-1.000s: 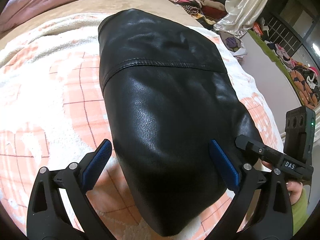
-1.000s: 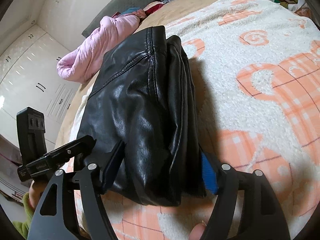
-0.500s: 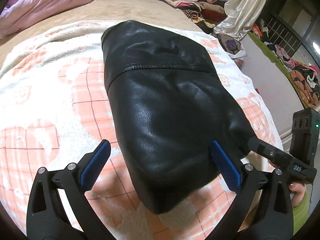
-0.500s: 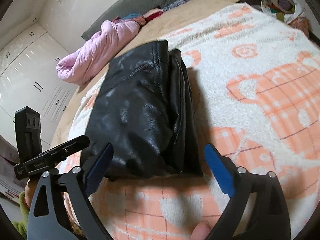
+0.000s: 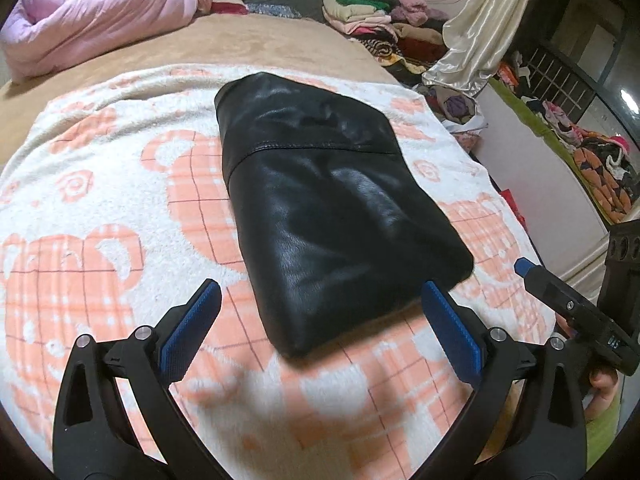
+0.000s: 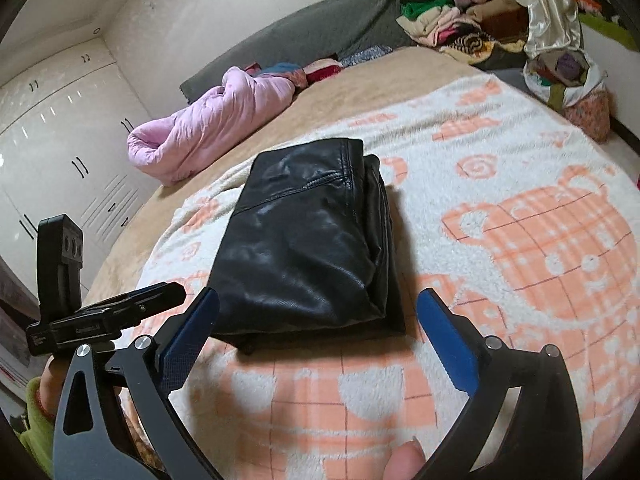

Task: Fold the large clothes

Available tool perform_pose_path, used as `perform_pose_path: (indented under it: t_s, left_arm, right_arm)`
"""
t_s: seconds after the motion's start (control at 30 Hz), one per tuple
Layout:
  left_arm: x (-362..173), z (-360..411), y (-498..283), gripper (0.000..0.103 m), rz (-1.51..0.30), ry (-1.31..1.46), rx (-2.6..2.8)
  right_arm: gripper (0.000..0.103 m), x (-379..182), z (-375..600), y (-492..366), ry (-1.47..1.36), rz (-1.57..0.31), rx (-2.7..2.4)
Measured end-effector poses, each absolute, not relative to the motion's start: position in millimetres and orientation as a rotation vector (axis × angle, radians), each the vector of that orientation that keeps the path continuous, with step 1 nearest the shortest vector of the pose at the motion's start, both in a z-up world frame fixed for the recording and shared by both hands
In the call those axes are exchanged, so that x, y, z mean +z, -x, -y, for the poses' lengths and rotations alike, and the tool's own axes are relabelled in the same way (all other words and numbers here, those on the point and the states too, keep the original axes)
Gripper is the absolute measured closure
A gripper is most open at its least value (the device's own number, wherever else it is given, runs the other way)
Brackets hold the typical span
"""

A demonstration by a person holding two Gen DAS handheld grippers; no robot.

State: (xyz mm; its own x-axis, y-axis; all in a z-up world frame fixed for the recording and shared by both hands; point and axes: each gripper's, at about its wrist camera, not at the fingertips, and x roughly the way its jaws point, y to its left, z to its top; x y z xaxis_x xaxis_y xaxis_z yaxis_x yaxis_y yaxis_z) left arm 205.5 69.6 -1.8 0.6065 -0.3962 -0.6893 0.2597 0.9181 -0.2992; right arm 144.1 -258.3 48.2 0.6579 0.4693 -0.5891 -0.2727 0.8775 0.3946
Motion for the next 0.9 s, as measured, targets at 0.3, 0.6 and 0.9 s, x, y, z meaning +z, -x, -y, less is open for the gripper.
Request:
perform_pose_path:
  t_s: [0.3,0.6,0.9]
  left_arm:
    - [4.2,-72.7,-171.7,0.01,-0.803,0.155,-0.369]
    - [1.3,-83.4,-139.4,0.01,-0.762,0.142,-0.33]
    - [-16.3,-88.8,-109.8,0.01,-0.739,0.12,-0.291]
  right_arm:
    - [0.004,64.6,256.2,-109.8,-0.258,-0.687,0.439]
    - [0.004,64.6,248.2,-74.6,-0.185,-0.644,0.423]
    - [0.004,50.1,238.0,-37.6,-0.081,-0.598,0.358]
